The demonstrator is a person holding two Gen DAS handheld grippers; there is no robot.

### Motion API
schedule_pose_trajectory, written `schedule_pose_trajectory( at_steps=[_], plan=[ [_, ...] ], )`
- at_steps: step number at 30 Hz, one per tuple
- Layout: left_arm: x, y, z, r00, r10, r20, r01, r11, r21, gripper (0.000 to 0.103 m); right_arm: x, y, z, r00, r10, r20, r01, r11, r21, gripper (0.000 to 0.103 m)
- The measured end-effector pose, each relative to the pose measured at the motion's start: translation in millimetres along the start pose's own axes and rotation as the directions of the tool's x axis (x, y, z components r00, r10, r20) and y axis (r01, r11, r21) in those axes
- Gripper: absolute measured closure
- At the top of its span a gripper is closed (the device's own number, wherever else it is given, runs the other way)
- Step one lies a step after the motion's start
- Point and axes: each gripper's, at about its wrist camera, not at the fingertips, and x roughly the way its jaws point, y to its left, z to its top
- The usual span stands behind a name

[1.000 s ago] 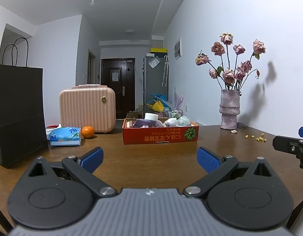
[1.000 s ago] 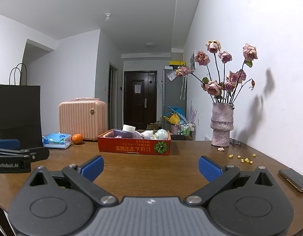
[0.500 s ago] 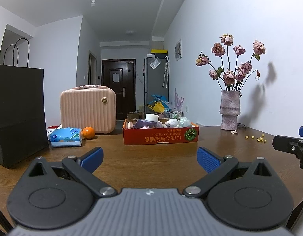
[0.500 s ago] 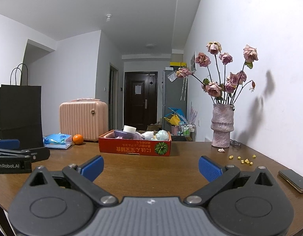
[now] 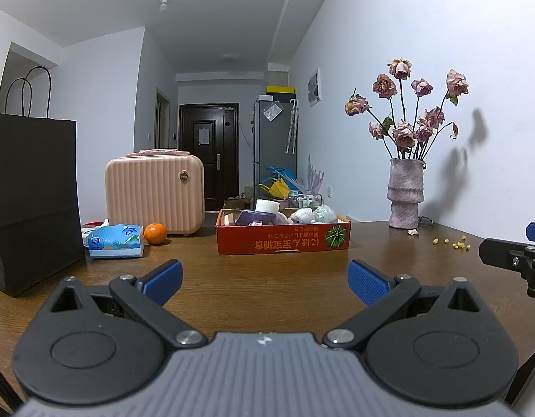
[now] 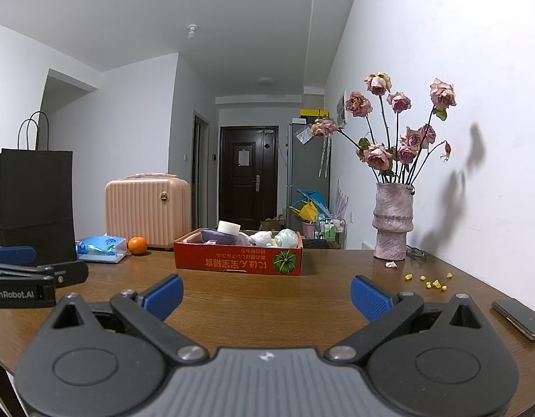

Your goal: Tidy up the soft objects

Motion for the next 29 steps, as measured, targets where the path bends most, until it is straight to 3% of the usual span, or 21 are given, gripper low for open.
schedule_pose_trajectory(
  at_steps=[29],
  plan=[
    [0.7, 0.5, -3.2, 1.000, -0.015, 0.001, 0.015, 1.000, 0.001, 0.000, 5.3, 1.8, -2.2, 1.000, 0.004, -0.009, -0.004, 1.000, 0.000, 0.000]
  ],
)
